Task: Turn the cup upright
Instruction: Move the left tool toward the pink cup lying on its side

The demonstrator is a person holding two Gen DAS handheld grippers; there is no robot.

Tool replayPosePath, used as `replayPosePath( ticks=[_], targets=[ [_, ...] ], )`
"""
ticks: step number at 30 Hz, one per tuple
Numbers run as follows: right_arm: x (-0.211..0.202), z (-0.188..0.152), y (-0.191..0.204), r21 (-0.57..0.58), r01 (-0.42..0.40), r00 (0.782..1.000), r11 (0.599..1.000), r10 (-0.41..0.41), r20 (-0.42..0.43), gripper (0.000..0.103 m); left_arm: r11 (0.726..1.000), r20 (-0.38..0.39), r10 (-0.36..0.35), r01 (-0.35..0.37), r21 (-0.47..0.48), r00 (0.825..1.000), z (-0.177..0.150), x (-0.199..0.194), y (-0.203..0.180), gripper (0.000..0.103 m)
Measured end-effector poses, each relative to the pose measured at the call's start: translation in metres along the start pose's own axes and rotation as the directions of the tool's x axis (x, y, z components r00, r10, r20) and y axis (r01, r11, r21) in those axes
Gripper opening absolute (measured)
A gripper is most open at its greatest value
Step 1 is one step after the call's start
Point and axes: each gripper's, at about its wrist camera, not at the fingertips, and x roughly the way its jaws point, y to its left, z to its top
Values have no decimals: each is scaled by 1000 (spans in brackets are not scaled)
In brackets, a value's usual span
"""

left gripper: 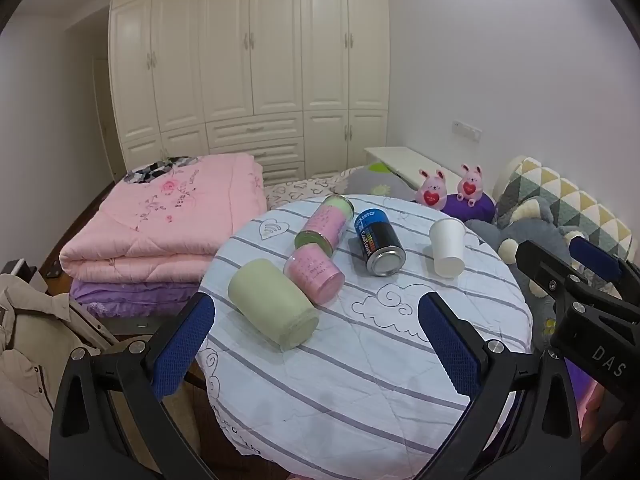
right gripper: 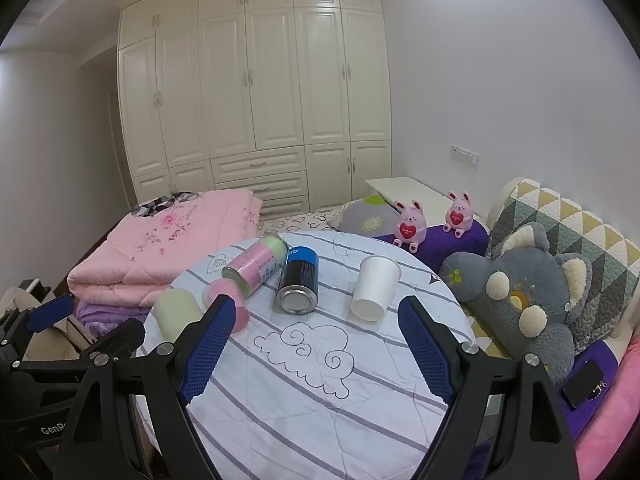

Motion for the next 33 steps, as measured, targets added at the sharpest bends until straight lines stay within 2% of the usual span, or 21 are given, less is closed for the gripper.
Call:
replayPosePath(
  ticks=[9, 11, 12, 24, 33],
  targets=[
    [3, 0, 2, -7, 3, 1000, 1000, -3, -23, 85, 1000, -16, 6, -6, -5, 1000, 1, 4, 5, 103],
    [-7, 2, 2, -7, 4, 1000, 1000, -4, -21, 85, 1000, -18, 8, -8, -4, 1000, 1, 7, 6, 103],
    [3, 1, 0, -3, -5, 1000, 1000, 5, 3, 85, 1000, -17, 8, -8, -5, 1000, 1, 7, 6, 103],
    [13, 1, 2, -9, -5, 1000, 1000, 5, -8, 85, 1000, -30, 8, -8, -5, 1000, 2, 14, 7, 103],
    [32, 1, 7, -3, -15, 999, 1000, 15, -48, 85, 1000, -79, 18, -19, -18, 997, 2, 34, 17, 103]
  ],
)
